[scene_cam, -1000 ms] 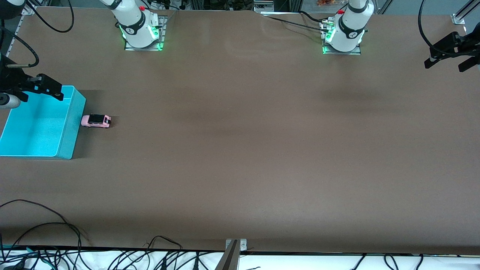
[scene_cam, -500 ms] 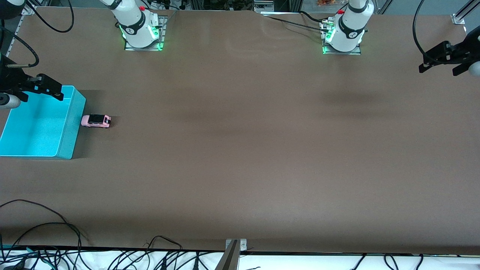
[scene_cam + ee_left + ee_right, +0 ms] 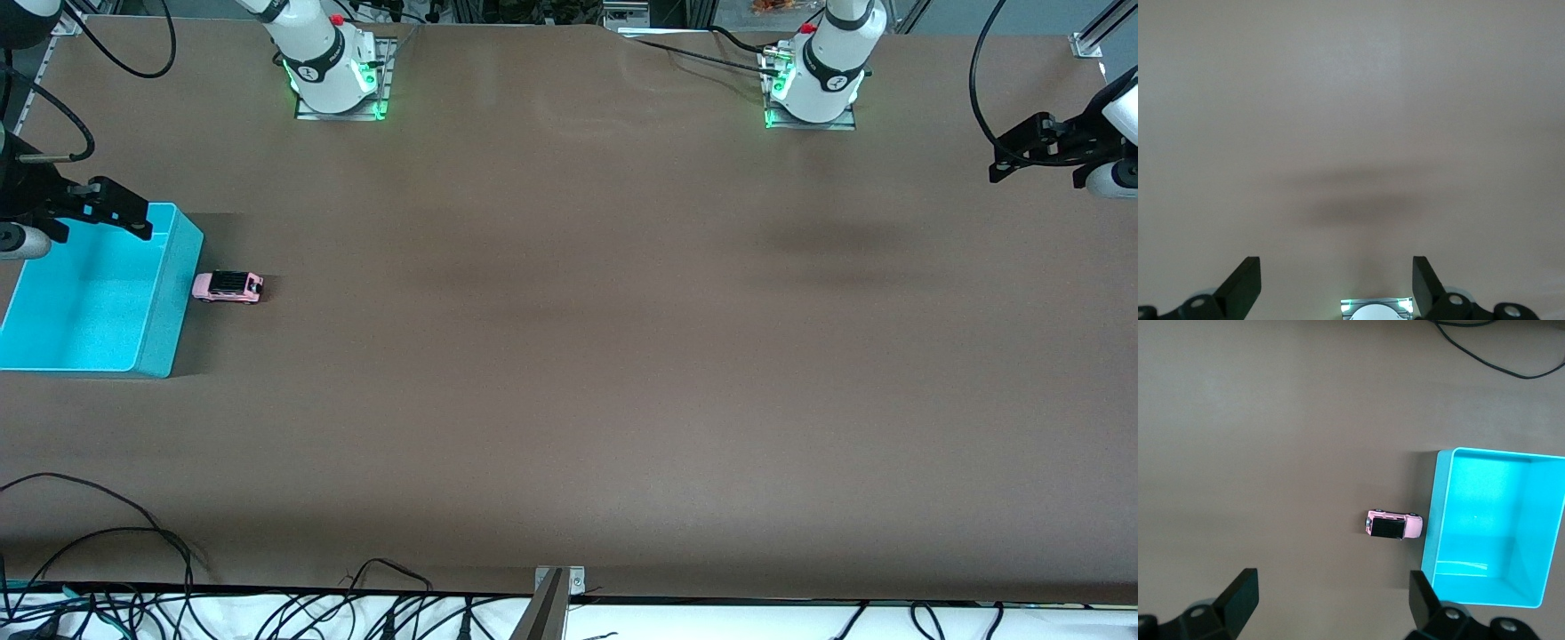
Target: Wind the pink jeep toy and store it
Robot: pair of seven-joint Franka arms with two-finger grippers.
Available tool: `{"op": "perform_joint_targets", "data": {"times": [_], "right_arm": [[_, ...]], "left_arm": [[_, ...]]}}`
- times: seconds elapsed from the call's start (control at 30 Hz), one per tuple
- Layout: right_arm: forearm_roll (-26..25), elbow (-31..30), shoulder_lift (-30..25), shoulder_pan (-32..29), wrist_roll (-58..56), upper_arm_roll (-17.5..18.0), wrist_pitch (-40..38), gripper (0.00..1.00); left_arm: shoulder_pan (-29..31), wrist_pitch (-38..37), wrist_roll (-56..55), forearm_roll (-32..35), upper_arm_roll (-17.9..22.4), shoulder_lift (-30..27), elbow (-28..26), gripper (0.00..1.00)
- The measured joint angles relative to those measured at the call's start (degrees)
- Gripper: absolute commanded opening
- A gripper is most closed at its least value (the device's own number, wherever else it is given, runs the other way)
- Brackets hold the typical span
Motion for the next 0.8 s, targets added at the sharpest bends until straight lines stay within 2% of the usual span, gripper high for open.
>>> {"op": "perform_joint_targets", "data": {"times": [0.33,0.5,0.8], "right_arm": [[0.0,0.0,0.4,0.1,0.2,0.6,0.0,1.0],[0.0,-0.1,0.8,0.5,5.2,1.1,0.0,1.0],[-0.1,-0.4,6.6,0.7,17.1,1.0,0.0,1.0]], "left_arm": [[0.0,0.5,0.0,0.0,0.0,0.0,0.1,1.0],[0.0,0.7,0.0,0.0,0.0,0.0,0.1,1.0],[0.0,2.2,0.0,0.0,0.1,0.1,0.1,1.0]]}}
